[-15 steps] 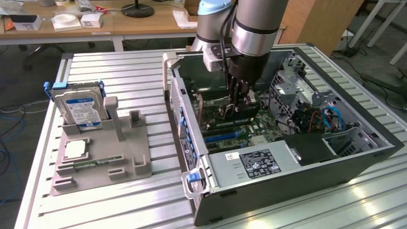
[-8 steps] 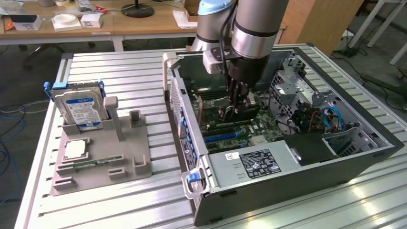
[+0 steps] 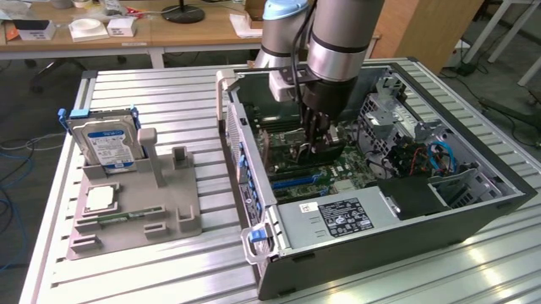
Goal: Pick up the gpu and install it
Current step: 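Insert the gpu into the slot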
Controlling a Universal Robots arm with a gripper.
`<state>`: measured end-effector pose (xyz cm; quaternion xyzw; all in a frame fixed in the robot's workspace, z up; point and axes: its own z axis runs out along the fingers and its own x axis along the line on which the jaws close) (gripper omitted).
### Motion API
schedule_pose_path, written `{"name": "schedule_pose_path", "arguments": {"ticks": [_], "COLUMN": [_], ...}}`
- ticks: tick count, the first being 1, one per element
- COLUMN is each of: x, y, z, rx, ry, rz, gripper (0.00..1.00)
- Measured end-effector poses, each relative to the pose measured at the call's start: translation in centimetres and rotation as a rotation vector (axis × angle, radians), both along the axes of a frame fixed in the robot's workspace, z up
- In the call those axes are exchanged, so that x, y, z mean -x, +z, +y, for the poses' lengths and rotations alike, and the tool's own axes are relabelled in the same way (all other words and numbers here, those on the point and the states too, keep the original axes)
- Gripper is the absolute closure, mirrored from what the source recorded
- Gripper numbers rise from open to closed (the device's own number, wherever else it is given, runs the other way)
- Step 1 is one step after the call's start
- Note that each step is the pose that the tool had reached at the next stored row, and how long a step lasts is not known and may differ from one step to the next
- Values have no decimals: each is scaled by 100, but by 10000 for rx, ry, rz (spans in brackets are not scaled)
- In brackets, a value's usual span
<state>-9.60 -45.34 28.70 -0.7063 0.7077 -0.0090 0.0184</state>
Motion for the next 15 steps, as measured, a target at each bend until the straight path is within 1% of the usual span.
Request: {"name": "schedule_pose_path", "arguments": {"ticks": [15], "x": [43], "y": [-58], "z": [-41], "rx": [-1], "ry": [0], "rz": [-1], "gripper": [74]}}
